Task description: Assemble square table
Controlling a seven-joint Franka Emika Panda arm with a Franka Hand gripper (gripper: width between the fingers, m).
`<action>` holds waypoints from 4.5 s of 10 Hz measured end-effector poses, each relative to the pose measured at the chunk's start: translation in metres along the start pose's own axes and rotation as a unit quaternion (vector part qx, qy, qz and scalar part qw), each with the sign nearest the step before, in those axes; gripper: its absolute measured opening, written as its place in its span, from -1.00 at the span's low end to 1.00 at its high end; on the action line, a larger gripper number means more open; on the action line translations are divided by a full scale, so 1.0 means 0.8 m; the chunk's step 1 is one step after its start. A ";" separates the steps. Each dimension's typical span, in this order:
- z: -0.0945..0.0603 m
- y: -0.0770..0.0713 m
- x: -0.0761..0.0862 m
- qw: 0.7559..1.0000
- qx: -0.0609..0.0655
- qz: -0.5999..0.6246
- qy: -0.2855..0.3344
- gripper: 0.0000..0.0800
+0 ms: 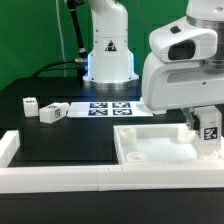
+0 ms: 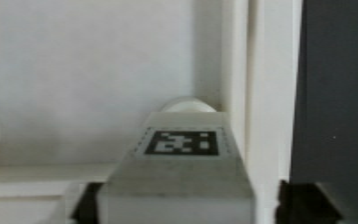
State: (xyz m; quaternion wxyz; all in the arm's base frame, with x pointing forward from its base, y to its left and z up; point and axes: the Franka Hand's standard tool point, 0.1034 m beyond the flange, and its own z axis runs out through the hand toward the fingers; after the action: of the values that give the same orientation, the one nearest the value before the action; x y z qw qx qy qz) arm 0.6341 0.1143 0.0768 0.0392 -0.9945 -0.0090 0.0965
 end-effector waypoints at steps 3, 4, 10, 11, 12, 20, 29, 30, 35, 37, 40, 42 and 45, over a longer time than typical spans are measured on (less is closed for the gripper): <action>0.000 -0.003 -0.001 0.993 0.004 0.114 -0.001 -0.29; 0.001 -0.003 -0.001 0.989 0.004 0.150 -0.001 -0.29; 0.002 0.002 -0.004 0.865 0.090 0.490 0.066 -0.28; 0.002 0.000 -0.006 0.829 0.100 0.547 0.062 -0.28; 0.003 -0.004 -0.006 0.805 0.102 0.581 0.058 -0.28; -0.003 -0.025 -0.013 0.870 0.074 0.484 0.049 0.54; -0.004 -0.016 0.000 0.993 -0.007 0.043 0.112 0.59; -0.003 -0.017 -0.001 0.992 -0.006 0.055 0.112 0.59; -0.002 -0.012 -0.001 0.970 0.011 0.210 0.119 -0.25; 0.000 -0.011 -0.003 0.938 0.027 0.318 0.133 -0.25; 0.002 -0.007 -0.008 0.844 0.098 0.511 0.128 -0.25; 0.005 -0.011 -0.009 0.774 0.134 0.608 0.114 -0.25; 0.006 -0.013 -0.009 0.728 0.157 0.660 0.100 -0.25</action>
Offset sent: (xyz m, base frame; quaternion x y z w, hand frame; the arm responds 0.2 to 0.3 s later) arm 0.0000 0.0000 0.0000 0.0000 0.0000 0.1938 0.9810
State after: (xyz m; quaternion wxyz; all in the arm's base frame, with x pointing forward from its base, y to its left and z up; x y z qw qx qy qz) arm 0.6258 0.1251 0.0744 0.1216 -0.7336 0.6686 -0.0017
